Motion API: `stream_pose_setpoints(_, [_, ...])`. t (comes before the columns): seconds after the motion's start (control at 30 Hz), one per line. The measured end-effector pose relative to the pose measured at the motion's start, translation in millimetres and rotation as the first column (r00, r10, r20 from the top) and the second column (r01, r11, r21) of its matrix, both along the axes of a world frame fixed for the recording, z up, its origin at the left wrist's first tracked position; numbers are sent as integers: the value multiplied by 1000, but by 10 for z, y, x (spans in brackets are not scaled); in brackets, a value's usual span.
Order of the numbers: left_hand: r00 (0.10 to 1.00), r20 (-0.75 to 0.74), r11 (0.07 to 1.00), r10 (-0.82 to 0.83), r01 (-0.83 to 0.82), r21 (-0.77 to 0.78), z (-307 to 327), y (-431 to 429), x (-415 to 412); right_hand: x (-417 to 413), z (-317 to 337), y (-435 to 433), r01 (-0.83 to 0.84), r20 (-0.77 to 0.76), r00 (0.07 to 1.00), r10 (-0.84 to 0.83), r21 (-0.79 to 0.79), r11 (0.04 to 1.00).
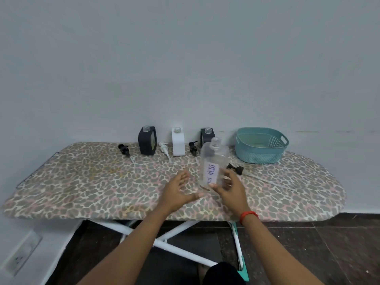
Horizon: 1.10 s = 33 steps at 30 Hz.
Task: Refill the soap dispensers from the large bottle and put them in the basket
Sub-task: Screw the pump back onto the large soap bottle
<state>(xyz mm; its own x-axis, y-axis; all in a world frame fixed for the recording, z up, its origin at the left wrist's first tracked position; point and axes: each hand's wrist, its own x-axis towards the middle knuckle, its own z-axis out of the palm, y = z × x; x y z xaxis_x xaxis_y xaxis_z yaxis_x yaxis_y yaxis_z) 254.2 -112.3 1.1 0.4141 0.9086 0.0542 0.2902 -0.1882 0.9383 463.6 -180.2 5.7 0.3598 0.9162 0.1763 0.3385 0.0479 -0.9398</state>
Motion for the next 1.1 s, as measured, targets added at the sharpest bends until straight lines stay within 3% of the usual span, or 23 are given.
stream_pose_setpoints(0.1, [999,-36,995,-27,31,96,-20,-24,-6,-327,-32,135,-95,-31,995,95,10,995])
stream_pose_setpoints(0.2, [997,-10,987,78,-76,141,-51,-6,-17,-498,59,123,-159,-100,982,158,-3,987])
stream_pose_setpoints(0.33, [986,-45,963,161,-147,228,-87,25,16,-450,115,84,-165,10,986,165,-36,986])
stream_pose_setpoints(0.43, [976,-67,946,207,-182,269,-107,27,38,-186,67,247,60,221,974,-53,-21,998])
stream_pose_setpoints(0.5, [973,-67,945,221,-196,263,-105,23,39,112,73,404,286,473,849,-235,-38,957])
stream_pose_setpoints(0.57, [973,-66,945,223,-199,258,-113,32,37,371,91,520,434,644,721,-258,-129,892])
stream_pose_setpoints(0.63, [975,-57,950,213,-193,244,-114,36,34,520,92,575,495,732,661,-168,-256,830])
stream_pose_setpoints(0.73, [982,-32,960,185,-174,220,-122,53,28,582,65,634,473,785,619,-24,-349,809])
stream_pose_setpoints(0.87, [988,-3,970,154,-151,188,-123,55,17,471,71,655,387,830,556,34,-295,873])
stream_pose_setpoints(0.97, [989,41,977,145,-149,151,-119,46,17,321,183,617,296,824,562,69,-278,914])
stream_pose_setpoints(1.03, [987,73,979,144,-153,137,-106,38,15,227,388,626,189,796,605,25,-173,967])
stream_pose_setpoints(1.1, [985,96,980,141,-153,129,-104,39,16,125,719,638,91,701,711,-49,-22,996])
